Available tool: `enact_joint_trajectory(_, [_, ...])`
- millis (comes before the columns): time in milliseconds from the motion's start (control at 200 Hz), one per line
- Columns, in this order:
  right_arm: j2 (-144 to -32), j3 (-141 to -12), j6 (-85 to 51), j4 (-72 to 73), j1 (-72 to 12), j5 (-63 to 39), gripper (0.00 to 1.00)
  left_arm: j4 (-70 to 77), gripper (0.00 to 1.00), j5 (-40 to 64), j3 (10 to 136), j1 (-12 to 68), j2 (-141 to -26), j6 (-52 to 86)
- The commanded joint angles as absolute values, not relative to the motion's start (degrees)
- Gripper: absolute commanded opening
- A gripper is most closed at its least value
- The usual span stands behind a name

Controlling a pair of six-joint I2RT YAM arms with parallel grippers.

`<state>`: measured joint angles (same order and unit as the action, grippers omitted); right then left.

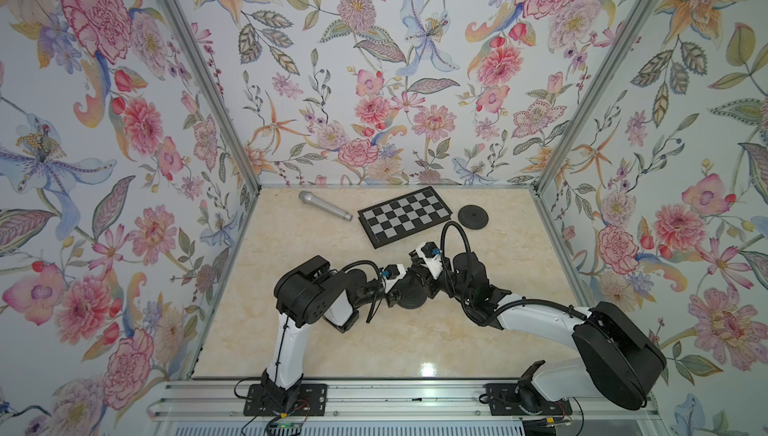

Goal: Assemble a microphone stand
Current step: Screw the microphone stand pole into the microphone stand base.

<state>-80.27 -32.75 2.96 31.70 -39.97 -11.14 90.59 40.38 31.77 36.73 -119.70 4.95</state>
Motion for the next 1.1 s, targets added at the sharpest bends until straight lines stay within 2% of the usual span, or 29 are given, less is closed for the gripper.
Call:
enact_joint_trajectory(0, [-79.7,-30.8,2.6,26.7,-39.5,-10.0,0.0,105.5,0.4,42.4,32.7,36.2,-119.2,4.7])
enact_joint_trajectory(140, [-81.4,-31.7,3.8,26.1,-40.0,-10.4,0.0,105.5,0.37,42.9,33.9,36.6,-120.8,4.3])
enact_joint_trajectory(280, [-83.2,-31.3,3.1,28.9,-41.0,-9.3,0.0,105.5,0.24,42.2,33.8,36.8,-121.7,2.8])
enact_joint_trajectory(525, [-83.9,-32.9,5.4,26.4,-42.4,-6.8,0.0,105.5,0.23,41.2,32.7,37.1,-122.0,1.6])
enact_joint_trajectory(766, [-83.7,-29.9,4.6,31.7,-42.9,-8.7,0.0,105.6,0.09,41.1,32.8,36.9,-123.5,0.9])
enact_joint_trajectory(836, [-83.7,-29.4,4.7,33.5,-42.7,-10.6,0.07,105.5,0.04,41.6,32.6,36.9,-123.7,1.0])
enact_joint_trajectory(986, [-83.6,-29.3,5.9,36.4,-40.3,-18.6,0.31,105.5,0.01,42.7,32.7,36.8,-124.2,1.6])
enact_joint_trajectory(1096, [-83.1,-29.3,7.3,39.0,-37.6,-26.4,0.39,105.5,0.01,43.2,32.0,36.6,-124.2,1.5])
